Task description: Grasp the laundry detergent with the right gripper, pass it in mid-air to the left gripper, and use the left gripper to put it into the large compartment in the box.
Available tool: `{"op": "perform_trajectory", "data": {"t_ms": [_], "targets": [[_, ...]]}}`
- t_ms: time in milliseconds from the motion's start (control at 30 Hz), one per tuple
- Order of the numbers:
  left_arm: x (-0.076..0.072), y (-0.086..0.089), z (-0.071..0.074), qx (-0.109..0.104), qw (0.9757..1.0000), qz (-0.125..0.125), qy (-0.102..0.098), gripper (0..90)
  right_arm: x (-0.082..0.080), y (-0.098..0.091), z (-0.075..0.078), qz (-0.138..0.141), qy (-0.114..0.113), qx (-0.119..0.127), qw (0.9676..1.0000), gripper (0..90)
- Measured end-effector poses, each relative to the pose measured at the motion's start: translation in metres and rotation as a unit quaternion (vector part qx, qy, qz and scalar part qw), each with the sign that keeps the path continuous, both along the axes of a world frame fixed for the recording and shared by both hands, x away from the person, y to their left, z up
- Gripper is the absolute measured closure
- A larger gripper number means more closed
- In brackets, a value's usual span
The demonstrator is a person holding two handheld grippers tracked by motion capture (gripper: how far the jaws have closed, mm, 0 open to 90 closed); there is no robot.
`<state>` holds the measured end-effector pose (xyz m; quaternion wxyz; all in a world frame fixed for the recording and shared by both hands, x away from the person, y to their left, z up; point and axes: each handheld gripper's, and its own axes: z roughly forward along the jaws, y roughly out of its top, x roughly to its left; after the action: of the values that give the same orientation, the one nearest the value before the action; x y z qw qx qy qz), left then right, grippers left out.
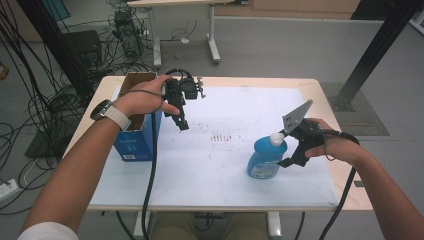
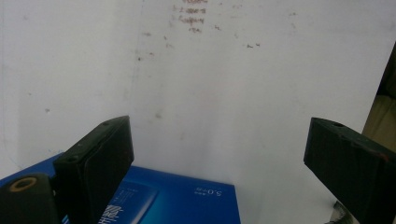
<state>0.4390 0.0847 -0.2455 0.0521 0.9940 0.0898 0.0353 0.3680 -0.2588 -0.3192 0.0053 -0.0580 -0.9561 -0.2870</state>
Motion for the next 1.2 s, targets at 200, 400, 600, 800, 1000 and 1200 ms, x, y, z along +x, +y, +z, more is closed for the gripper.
{"op": "perform_trajectory", "data": {"t_ms": [200,400,600,800,1000,1200], "targets": [[0.0,0.0,0.0,-0.001,1.0,-0.001,0.0,8.6,0.0,0.001,-0.003,0.0,-0.002,0.006,1.0,6.6],[0.0,-0.001,-0.001,-0.002,1.0,-0.001,0.0,8.7,-0.001,0.001,-0.007,-0.002,-0.003,0.013,0.9999,7.0],[0.0,-0.002,-0.002,-0.002,1.0,-0.002,0.0,8.7,-0.002,0.002,-0.011,-0.005,-0.002,0.023,0.9997,7.5],[0.0,-0.002,-0.002,-0.003,1.0,-0.002,0.001,8.7,-0.002,0.0,-0.018,-0.01,-0.001,0.036,0.9993,8.5],[0.0,-0.002,-0.003,-0.003,1.0,-0.002,0.001,8.7,-0.003,-0.001,-0.022,-0.012,-0.001,0.049,0.9987,9.5],[0.0,-0.002,-0.004,-0.002,1.0,0.0,0.003,8.7,-0.003,-0.001,-0.025,-0.015,0.0,0.059,0.9981,10.4]]}}
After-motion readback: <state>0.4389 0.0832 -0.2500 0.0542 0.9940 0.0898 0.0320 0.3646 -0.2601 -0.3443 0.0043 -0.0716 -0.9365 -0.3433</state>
